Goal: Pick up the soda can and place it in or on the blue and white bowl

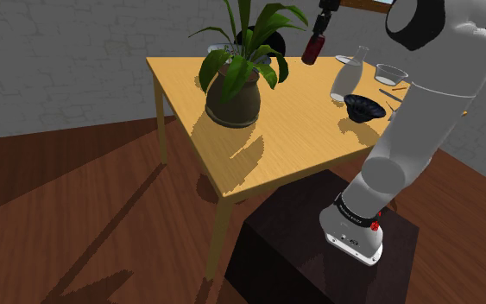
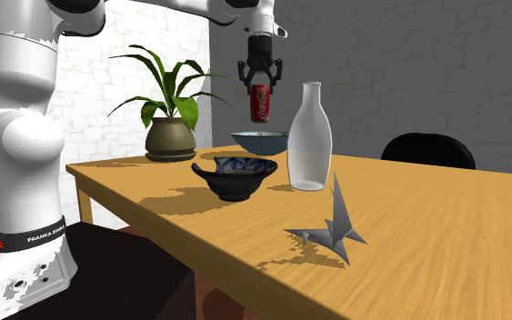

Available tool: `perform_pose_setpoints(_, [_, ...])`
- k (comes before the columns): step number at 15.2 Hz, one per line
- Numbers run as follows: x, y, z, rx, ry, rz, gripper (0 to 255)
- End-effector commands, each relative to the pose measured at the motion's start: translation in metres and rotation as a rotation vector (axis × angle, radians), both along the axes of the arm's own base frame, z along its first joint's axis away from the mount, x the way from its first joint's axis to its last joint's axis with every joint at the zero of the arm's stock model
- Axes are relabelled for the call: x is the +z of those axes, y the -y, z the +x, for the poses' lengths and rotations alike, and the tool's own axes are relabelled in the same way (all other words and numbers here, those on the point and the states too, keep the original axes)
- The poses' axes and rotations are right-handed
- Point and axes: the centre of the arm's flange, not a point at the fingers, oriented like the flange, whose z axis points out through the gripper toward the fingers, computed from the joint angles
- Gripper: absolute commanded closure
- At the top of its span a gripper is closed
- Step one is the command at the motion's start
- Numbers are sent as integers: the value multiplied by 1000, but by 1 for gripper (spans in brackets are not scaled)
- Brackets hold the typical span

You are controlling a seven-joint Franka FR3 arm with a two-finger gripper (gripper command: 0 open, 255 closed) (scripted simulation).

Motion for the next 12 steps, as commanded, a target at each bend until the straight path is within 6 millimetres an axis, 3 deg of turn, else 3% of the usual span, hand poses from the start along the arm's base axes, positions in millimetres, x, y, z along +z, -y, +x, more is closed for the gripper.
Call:
perform_pose_setpoints(1, [-1,3,-25,1,0,0,255])
perform_pose_setpoints(12, [15,36,-165,1,0,0,255])
